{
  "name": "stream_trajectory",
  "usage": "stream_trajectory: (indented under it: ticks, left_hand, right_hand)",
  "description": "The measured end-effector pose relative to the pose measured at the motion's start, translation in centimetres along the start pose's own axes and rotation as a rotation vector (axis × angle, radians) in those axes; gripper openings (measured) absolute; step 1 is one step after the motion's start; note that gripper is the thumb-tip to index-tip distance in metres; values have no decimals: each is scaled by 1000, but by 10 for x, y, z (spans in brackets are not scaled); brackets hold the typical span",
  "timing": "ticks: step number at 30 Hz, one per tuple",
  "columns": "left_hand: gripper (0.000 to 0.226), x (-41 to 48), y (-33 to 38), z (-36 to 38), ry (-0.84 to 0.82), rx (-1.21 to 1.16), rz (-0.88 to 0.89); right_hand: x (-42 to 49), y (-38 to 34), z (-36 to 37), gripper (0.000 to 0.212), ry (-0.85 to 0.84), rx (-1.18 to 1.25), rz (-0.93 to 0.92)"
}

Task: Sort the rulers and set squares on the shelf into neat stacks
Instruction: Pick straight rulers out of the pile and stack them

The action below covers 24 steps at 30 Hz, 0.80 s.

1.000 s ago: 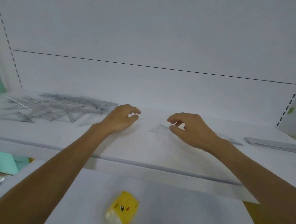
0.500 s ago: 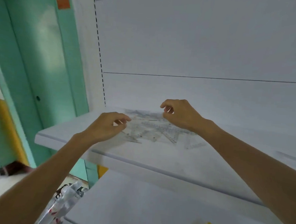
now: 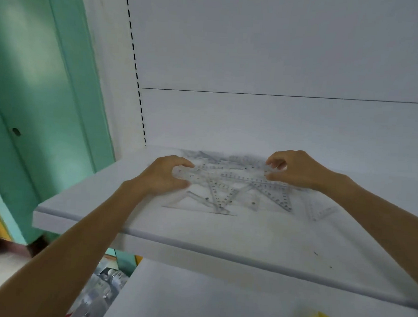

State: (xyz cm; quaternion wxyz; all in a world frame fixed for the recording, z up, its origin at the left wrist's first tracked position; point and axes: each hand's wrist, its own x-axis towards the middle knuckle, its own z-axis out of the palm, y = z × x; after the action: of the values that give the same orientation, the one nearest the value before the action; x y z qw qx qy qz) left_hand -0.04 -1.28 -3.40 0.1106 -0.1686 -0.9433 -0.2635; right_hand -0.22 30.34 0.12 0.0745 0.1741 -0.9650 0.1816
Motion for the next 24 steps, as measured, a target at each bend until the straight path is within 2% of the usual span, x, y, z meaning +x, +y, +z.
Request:
stream_trajectory:
  ticks: [3,6,9,13,18,22,24]
  left_hand:
    - [40,11,-2,7,-89,-25,-22]
    - [44,20,-8,4,-146,-10,-28]
    - [38,23,-11,4,-122,92,56]
    - [33,20,-10,8,-79,109,97]
    - [26,19,-5,6,-45,300,193]
    - [26,18,2,8,42,547,256]
    - [27,15,5,6,122,556,250]
  right_hand:
    - [7,5,10,45,-71,-15,24]
    - [15,5,21,37,-82,-43,15]
    - [21,5,29,30,-16,-66,21]
    - [24,4,35,31,72,-36,40]
    - [21,-12,34,9,184,18,20]
    - [5,-32,27,16,313,-40,-57]
    - [-4,-42,20,18,428,-66,-101]
